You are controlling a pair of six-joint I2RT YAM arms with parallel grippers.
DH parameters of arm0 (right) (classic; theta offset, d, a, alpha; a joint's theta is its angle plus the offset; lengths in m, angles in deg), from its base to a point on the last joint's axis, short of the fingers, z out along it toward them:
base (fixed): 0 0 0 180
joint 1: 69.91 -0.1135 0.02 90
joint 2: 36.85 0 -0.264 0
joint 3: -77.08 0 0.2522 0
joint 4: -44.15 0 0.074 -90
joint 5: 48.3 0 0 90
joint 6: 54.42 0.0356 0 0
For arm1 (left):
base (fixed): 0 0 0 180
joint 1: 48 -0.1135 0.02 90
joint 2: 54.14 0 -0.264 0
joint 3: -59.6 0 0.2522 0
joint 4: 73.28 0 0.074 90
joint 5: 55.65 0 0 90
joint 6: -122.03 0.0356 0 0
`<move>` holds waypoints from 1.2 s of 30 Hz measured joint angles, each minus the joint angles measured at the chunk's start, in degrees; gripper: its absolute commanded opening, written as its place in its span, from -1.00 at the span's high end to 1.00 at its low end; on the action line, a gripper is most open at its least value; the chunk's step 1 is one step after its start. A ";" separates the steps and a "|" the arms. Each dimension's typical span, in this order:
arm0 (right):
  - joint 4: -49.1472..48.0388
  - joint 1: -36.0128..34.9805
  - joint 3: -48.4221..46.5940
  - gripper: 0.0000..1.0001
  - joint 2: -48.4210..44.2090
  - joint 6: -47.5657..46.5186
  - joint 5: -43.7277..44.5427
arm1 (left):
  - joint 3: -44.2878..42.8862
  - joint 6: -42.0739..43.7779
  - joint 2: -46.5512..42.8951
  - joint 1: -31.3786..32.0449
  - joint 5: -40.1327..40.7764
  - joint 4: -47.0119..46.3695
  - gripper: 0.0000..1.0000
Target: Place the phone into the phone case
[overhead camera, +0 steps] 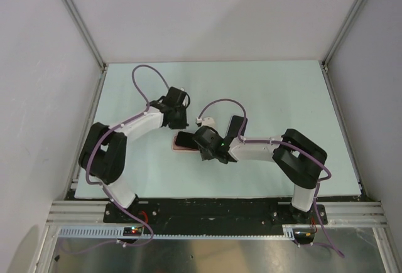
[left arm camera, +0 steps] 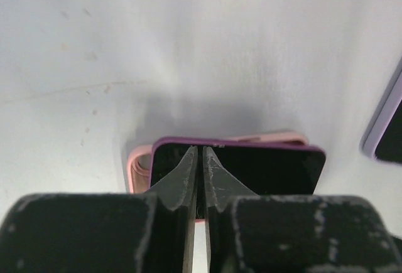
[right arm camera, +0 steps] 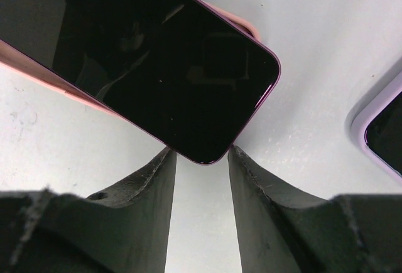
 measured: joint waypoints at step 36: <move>-2.21 1.22 0.50 -0.07 -0.02 -0.63 -1.55 | 2.93 -8.76 1.84 0.48 8.35 -1.95 0.73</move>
